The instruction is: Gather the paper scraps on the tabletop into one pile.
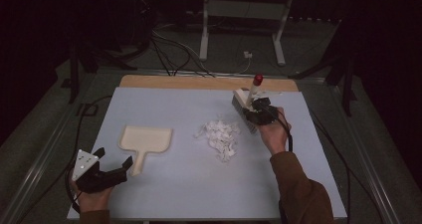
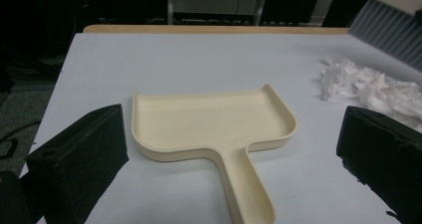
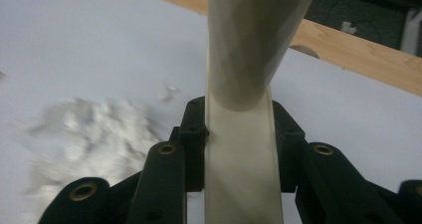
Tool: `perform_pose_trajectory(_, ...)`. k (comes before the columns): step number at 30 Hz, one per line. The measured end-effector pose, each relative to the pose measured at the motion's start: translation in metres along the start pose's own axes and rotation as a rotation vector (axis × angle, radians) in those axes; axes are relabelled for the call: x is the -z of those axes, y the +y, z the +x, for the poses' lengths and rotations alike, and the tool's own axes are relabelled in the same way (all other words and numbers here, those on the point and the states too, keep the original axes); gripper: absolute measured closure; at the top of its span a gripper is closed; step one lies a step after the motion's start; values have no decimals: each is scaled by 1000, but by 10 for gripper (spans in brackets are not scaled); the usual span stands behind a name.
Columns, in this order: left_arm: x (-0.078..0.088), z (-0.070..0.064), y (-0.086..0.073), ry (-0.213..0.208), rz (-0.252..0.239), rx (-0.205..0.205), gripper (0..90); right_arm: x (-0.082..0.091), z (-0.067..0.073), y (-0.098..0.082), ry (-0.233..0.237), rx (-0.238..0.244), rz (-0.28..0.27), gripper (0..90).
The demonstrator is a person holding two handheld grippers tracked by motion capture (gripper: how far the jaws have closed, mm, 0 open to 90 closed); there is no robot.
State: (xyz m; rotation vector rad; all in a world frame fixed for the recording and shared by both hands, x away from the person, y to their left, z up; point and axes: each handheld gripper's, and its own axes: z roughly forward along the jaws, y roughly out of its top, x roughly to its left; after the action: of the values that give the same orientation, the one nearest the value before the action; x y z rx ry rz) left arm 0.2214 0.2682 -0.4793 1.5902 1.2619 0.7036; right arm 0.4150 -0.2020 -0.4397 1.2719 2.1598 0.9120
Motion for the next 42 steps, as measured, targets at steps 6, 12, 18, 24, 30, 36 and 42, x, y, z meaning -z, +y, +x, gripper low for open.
perform_pose_trajectory(6, 0, 0, 0, -2, -3, 1, 3, -16, 3, -1, -32, 94, 21, 677)
perform_pose_trajectory(12, 0, 1, 0, -3, -3, 5, 3, -33, 12, -4, -71, 209, 48, 677)
perform_pose_trajectory(18, 0, 1, -1, -4, -2, 6, 3, -35, 25, -8, 25, 343, 9, 678)
perform_pose_trajectory(24, 1, 1, 0, -3, -4, 9, 4, -28, 39, -15, 114, 475, 13, 677)
perform_pose_trajectory(30, 0, 1, -1, -2, -1, 13, 3, -13, 44, -23, 181, 559, 22, 677)
perform_pose_trajectory(36, -1, 0, -1, -4, 1, 9, 3, 0, 43, -30, 227, 597, 39, 677)
perform_pose_trajectory(42, 0, 0, -1, -5, 1, 10, 3, 3, 38, -26, 187, 575, 13, 677)
